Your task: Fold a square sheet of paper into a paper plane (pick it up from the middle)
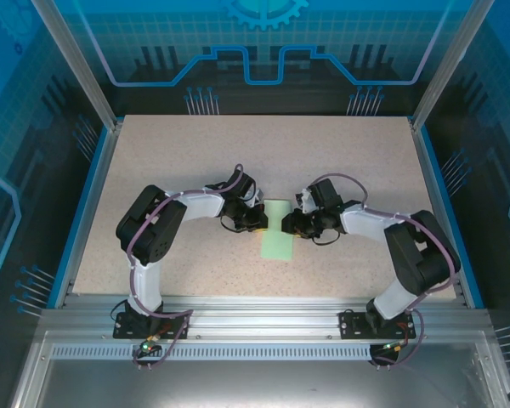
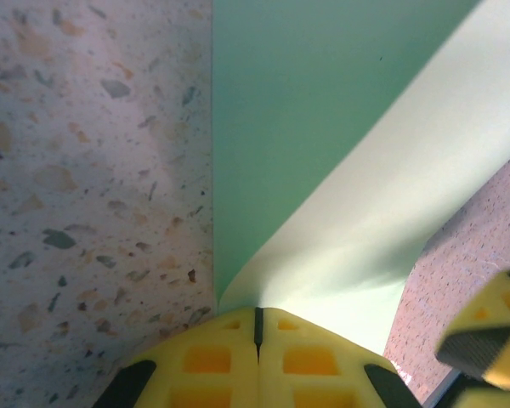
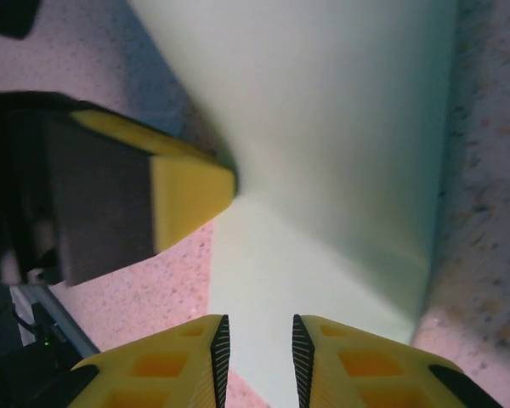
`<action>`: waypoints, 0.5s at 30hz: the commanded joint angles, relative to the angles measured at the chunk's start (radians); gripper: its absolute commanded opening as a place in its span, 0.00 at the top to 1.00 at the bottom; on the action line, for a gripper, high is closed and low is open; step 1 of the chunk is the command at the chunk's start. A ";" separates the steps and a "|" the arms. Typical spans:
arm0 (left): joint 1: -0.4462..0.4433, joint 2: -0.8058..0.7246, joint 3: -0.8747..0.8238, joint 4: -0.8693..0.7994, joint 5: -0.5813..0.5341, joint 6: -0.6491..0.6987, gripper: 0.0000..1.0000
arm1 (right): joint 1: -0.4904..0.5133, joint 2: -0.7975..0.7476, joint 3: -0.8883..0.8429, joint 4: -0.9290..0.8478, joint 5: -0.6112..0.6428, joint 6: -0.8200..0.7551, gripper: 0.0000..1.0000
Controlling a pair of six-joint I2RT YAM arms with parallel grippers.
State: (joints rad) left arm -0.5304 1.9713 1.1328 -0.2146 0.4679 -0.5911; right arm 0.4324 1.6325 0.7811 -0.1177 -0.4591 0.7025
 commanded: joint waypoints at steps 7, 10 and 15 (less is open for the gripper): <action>-0.014 0.050 0.009 -0.077 -0.011 0.032 1.00 | -0.032 0.092 -0.014 0.004 0.018 -0.023 0.69; -0.014 0.050 0.012 -0.081 -0.013 0.033 1.00 | -0.032 0.049 0.004 0.002 -0.001 -0.021 0.69; -0.015 0.049 0.013 -0.082 -0.014 0.032 1.00 | -0.043 0.030 0.067 -0.005 -0.024 -0.026 0.69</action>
State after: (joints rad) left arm -0.5304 1.9762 1.1435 -0.2302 0.4683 -0.5758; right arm 0.4107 1.6875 0.7967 -0.1200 -0.4633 0.6910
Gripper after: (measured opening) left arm 0.064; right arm 0.309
